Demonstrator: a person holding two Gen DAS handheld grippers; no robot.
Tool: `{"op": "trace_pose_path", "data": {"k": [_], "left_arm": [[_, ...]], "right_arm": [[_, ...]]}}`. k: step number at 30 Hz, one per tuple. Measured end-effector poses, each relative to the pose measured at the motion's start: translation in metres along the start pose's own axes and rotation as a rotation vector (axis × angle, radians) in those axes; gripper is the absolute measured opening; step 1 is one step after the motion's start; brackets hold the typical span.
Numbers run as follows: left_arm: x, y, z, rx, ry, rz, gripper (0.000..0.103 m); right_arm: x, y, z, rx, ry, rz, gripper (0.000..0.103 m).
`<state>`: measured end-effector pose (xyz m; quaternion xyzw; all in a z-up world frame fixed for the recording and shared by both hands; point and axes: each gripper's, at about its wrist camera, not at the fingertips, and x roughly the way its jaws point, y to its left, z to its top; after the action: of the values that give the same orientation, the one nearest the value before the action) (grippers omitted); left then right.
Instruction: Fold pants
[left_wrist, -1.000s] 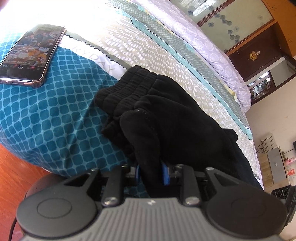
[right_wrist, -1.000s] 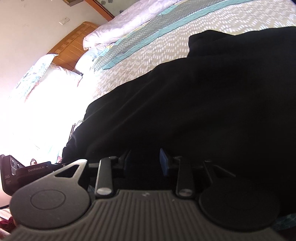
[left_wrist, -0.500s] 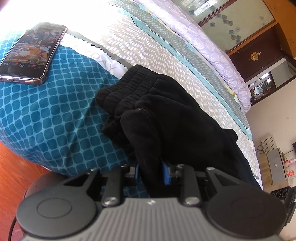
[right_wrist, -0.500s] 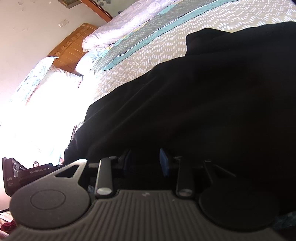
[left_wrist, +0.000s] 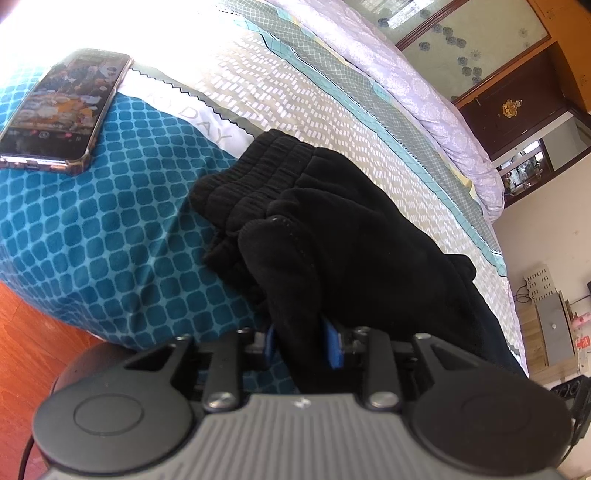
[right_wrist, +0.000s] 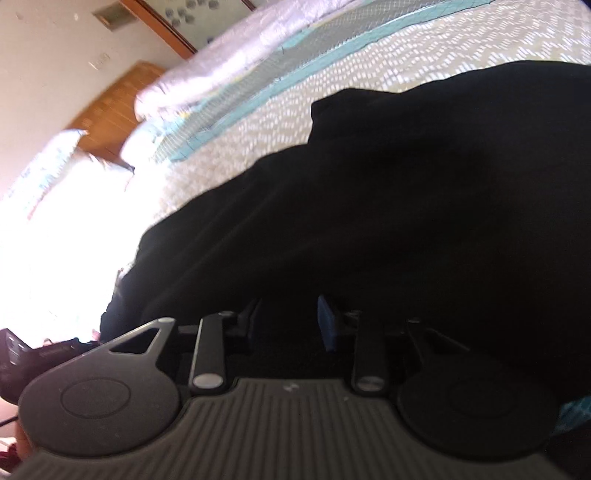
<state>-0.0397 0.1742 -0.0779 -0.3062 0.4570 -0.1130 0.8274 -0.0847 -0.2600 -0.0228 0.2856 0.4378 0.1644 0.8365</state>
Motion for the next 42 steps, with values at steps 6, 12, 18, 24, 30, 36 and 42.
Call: {"op": "trace_pose_path", "data": {"k": [6,12,18,24,30,36,42], "left_arm": [[-0.062,0.004,0.015,-0.032,-0.197,0.035,0.042],[-0.079,-0.022,0.029,0.012,-0.244,0.016,0.043],[-0.026,-0.081,0.026,0.153,-0.114,-0.050,0.043],[0.033,-0.119,0.011,0.218,0.032,-0.041,0.043],[0.070,-0.121,-0.002,0.254,0.128,0.080,0.043],[0.060,-0.125,-0.004,0.270,0.131,0.117,0.043],[0.058,-0.134,-0.007,0.268,0.130,0.127,0.048]], "right_arm": [[-0.067,-0.023,0.024,0.034,-0.225,-0.011,0.039],[-0.147,-0.086,0.029,0.145,-0.413,-0.161,0.040],[-0.264,-0.165,0.003,0.369,-0.694,-0.325,0.041],[-0.334,-0.229,-0.043,0.570,-0.826,-0.435,0.045],[-0.310,-0.262,-0.054,0.623,-0.814,-0.409,0.055],[-0.291,-0.289,-0.046,0.676,-0.826,-0.401,0.066],[-0.292,-0.296,-0.030,0.637,-0.839,-0.399,0.066]]}}
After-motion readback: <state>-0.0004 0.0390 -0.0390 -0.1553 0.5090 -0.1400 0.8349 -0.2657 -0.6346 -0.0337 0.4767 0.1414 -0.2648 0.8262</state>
